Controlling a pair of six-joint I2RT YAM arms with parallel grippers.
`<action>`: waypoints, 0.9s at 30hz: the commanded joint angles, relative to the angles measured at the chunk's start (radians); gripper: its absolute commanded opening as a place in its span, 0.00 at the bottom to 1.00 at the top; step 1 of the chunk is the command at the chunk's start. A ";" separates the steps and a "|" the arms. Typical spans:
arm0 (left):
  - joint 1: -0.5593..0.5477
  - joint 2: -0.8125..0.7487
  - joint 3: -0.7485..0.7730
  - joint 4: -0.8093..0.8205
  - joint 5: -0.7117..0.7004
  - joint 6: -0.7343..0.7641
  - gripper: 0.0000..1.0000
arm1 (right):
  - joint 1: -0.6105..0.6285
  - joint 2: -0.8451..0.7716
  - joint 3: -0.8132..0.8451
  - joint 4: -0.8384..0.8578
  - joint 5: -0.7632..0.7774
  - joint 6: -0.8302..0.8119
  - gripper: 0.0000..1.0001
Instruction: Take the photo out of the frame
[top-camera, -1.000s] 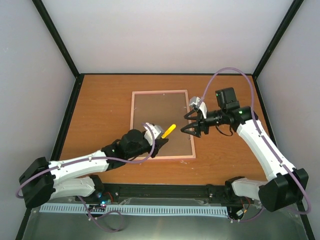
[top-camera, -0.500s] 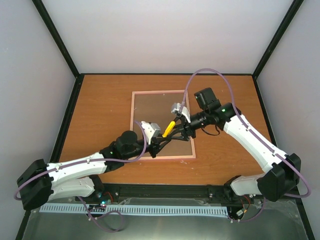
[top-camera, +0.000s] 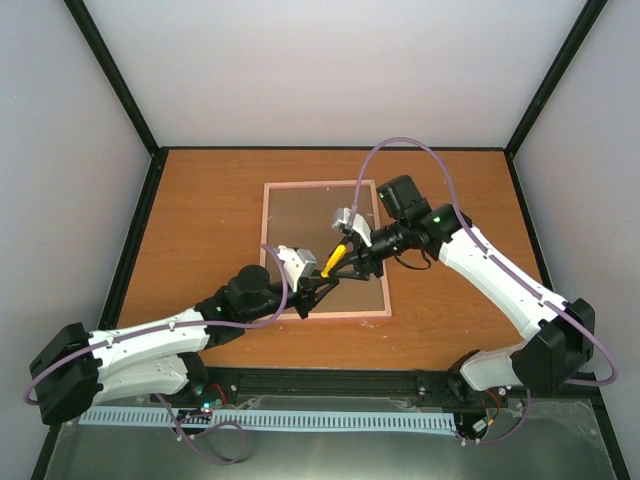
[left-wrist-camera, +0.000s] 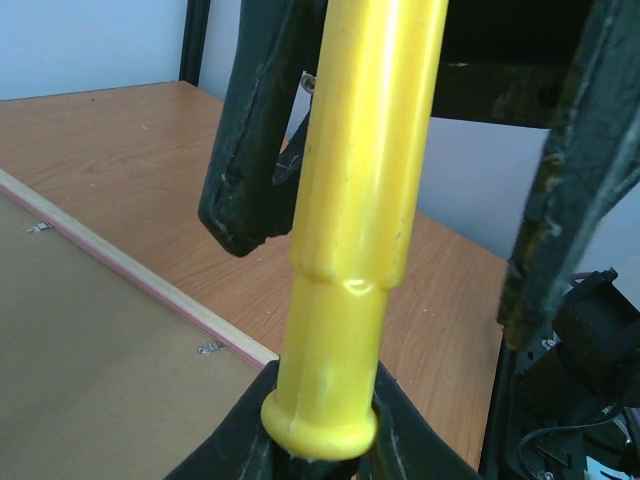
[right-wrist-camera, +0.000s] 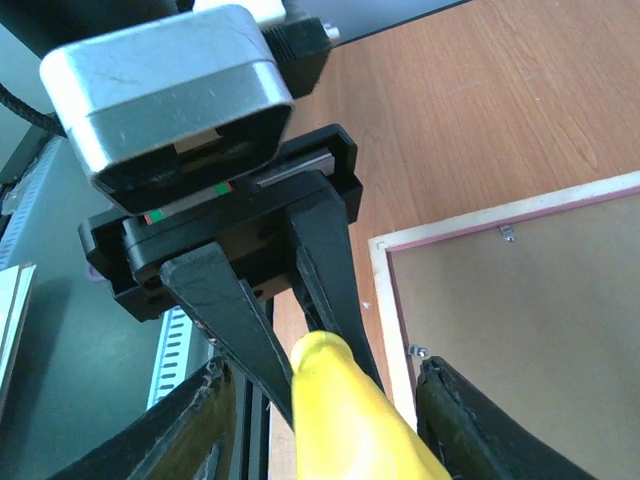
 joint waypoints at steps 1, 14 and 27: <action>0.003 -0.010 0.005 0.019 0.003 -0.014 0.07 | 0.031 0.019 0.047 -0.014 -0.008 -0.006 0.46; 0.003 -0.005 0.001 0.028 -0.022 -0.013 0.07 | 0.060 0.048 0.064 -0.022 -0.006 -0.008 0.26; 0.003 -0.020 -0.009 -0.015 -0.096 -0.046 0.43 | 0.055 0.026 0.049 -0.031 0.028 -0.011 0.03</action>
